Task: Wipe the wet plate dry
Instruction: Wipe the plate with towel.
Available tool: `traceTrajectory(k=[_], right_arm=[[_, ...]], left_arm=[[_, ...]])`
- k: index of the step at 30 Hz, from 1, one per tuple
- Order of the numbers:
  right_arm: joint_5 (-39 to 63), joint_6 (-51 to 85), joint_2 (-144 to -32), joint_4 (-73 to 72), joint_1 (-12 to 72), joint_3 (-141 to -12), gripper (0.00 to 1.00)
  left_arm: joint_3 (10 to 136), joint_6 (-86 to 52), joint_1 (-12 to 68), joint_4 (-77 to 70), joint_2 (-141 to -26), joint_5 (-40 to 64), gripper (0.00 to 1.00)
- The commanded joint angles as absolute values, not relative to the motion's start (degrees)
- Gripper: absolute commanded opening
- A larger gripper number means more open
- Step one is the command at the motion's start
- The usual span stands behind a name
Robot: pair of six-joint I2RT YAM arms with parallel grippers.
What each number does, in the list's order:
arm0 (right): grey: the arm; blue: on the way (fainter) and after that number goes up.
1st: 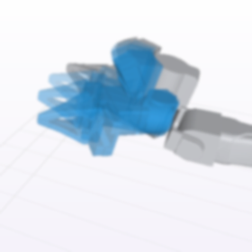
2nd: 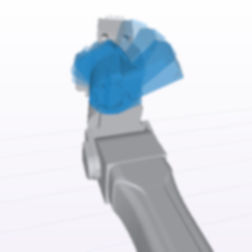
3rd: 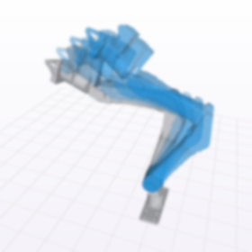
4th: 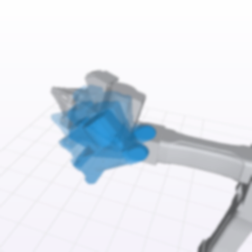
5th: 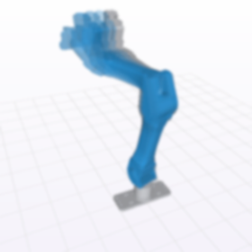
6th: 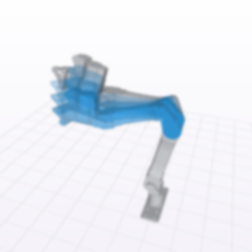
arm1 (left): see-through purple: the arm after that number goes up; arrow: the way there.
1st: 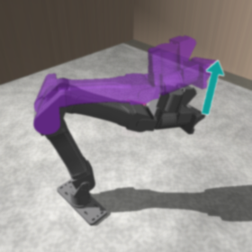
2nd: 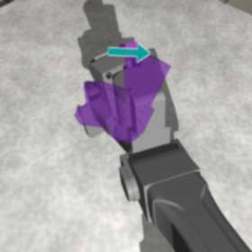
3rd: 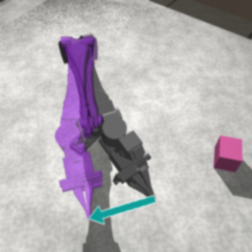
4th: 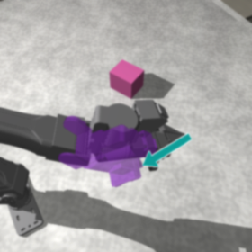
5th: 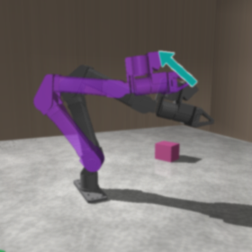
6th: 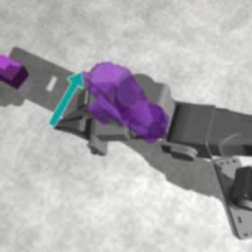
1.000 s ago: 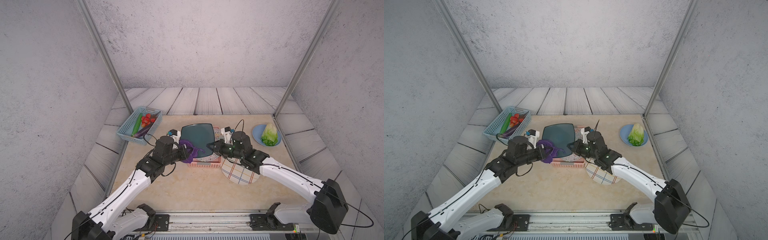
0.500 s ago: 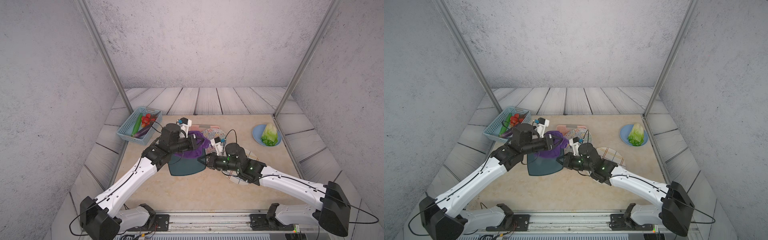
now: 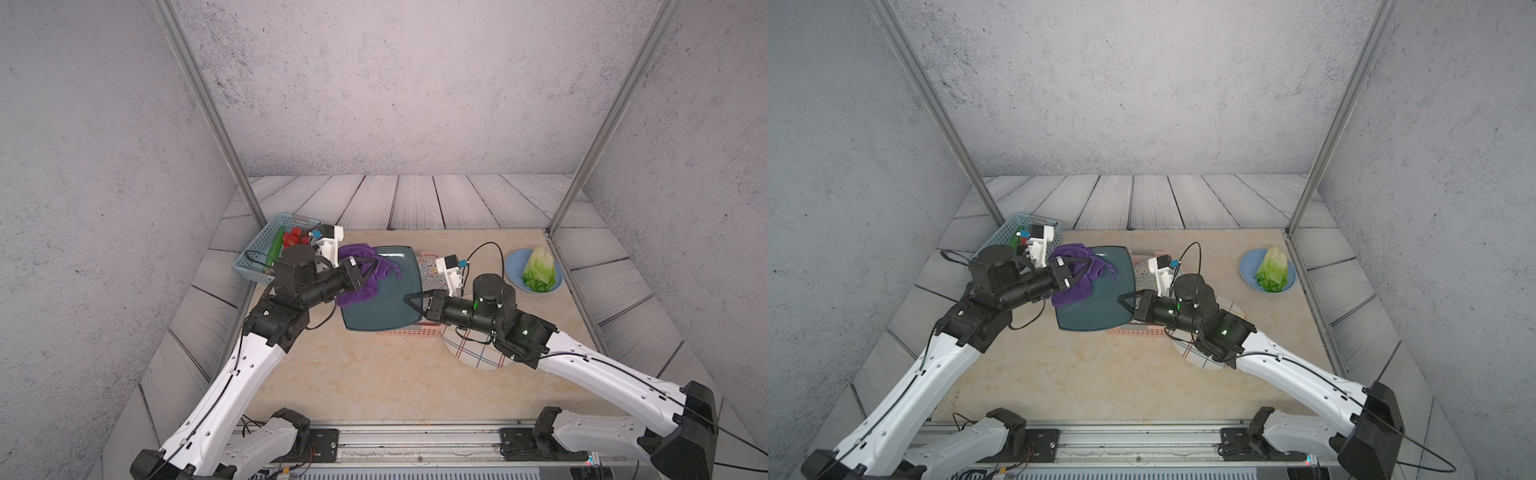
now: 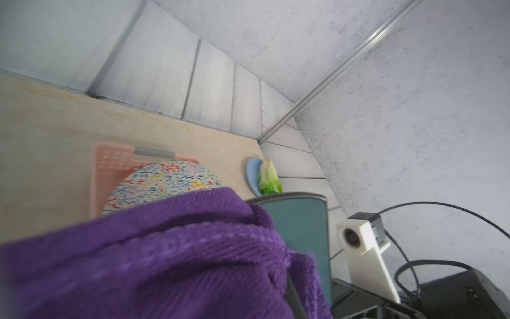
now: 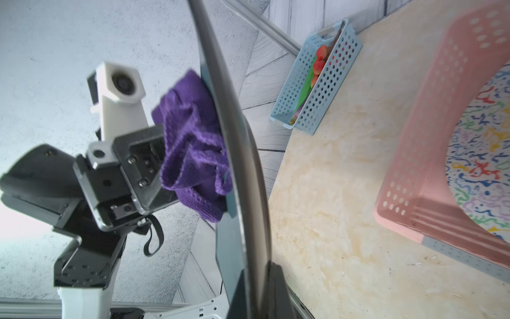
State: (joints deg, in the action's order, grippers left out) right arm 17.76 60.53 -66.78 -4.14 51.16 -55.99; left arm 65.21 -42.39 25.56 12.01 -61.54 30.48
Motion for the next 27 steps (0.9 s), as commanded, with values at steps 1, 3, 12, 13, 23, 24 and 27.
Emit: traceTrajectory(k=[1, 3, 12, 13, 23, 24, 27], right_arm=[[20.5, 59.0, -67.0, -19.0, 52.0, -57.7, 0.0], [20.0, 59.5, -67.5, -19.5, 50.4, -59.0, 0.0], [25.7, 71.8, -62.9, -27.6, 35.7, -57.4, 0.0], [25.9, 72.5, -62.0, -28.7, 35.1, -56.4, 0.0], [26.9, 80.3, -59.9, -44.9, 34.6, -50.0, 0.0], [28.4, 81.1, -61.0, -46.5, 34.6, -50.5, 0.0], [32.4, 83.8, -64.2, -53.0, 34.7, -51.4, 0.0]], left_arm=[[68.3, -38.7, 33.1, 11.9, -67.1, 36.0, 0.0], [69.0, -36.6, 37.1, 14.0, -67.4, 33.2, 0.0], [62.5, -56.0, 28.9, -1.4, -57.6, 36.5, 0.0], [61.8, -61.0, 26.9, -6.0, -57.4, 37.9, 0.0], [55.2, -100.1, 21.7, -43.1, -58.1, 29.3, 0.0], [55.1, -101.6, 21.8, -44.1, -57.9, 28.1, 0.0], [55.1, -105.0, 21.8, -46.6, -57.6, 24.8, 0.0]])
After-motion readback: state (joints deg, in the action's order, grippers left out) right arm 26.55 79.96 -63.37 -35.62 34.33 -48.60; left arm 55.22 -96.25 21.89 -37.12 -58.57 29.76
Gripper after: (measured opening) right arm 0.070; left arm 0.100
